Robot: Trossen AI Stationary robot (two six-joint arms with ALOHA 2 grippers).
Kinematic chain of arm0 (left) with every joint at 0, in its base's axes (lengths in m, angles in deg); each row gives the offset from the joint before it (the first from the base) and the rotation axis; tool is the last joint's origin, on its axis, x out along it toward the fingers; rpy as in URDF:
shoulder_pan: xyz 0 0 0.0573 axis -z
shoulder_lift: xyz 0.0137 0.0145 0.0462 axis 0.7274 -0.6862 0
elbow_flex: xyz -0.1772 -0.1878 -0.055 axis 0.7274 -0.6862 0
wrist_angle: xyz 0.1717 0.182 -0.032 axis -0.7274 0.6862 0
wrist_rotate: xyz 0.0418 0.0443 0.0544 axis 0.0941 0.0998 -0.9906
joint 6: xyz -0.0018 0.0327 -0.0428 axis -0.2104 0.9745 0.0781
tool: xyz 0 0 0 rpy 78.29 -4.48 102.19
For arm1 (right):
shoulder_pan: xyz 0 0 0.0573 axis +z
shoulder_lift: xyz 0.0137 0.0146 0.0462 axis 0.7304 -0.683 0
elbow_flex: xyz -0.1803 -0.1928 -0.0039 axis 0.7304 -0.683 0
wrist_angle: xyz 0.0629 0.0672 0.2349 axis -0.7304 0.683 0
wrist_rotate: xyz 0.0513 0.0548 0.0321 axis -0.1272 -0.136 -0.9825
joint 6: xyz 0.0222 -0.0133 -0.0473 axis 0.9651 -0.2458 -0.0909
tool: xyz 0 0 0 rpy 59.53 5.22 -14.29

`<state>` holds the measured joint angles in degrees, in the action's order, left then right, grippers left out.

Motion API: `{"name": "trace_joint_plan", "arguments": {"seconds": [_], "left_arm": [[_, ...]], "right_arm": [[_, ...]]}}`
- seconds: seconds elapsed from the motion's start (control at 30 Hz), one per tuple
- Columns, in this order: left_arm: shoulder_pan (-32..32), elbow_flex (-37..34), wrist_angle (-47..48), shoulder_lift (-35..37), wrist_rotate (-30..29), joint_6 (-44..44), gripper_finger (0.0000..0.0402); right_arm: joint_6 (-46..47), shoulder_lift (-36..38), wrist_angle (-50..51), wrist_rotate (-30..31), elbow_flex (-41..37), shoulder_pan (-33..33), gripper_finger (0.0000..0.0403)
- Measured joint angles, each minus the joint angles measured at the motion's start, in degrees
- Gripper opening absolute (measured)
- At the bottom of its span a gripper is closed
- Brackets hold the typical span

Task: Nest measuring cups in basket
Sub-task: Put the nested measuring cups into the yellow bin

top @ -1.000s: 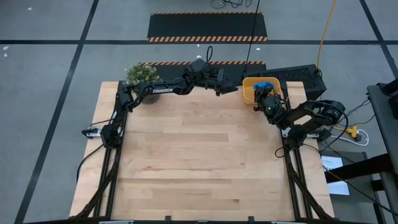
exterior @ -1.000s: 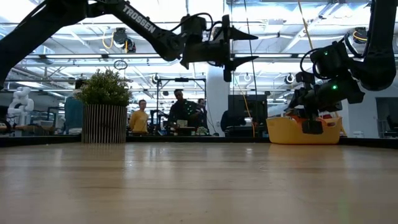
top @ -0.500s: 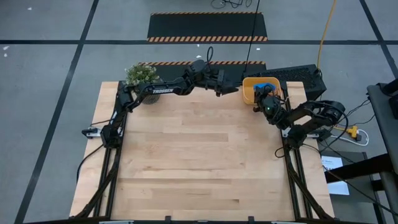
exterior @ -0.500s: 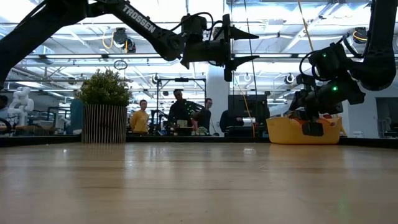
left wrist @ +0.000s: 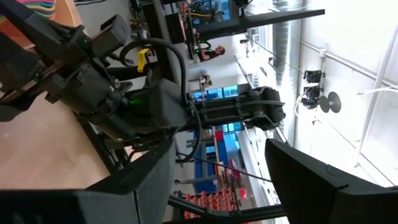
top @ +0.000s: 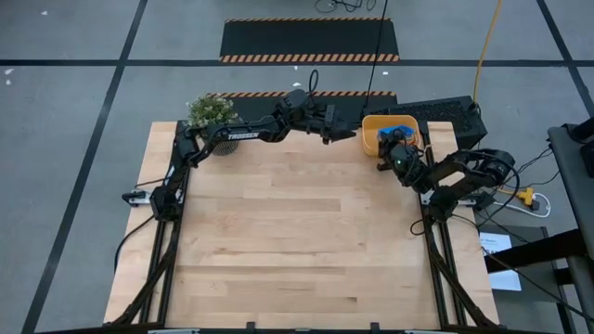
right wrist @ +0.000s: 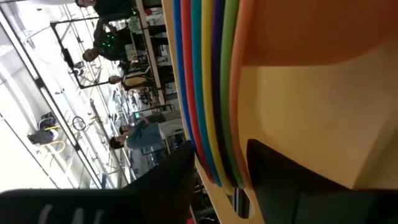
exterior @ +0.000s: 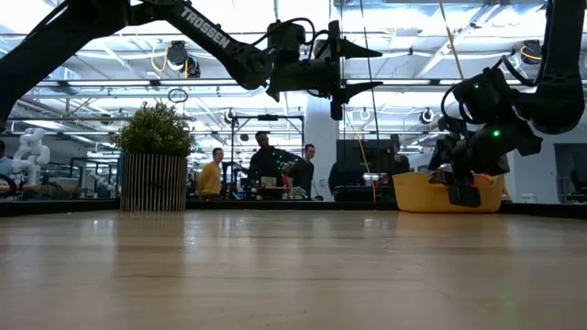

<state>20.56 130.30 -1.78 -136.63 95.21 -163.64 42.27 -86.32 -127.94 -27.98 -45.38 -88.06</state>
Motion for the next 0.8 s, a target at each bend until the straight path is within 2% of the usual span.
{"name": "trace_joint_plan", "arguments": {"seconds": [0.8], "left_arm": [[0.4, 0.0, 0.0, 0.0, 0.0, -1.7, 0.0248]], "right_arm": [[7.4, 0.1, 0.4, -3.1, 0.0, 0.0, 0.0243]]}}
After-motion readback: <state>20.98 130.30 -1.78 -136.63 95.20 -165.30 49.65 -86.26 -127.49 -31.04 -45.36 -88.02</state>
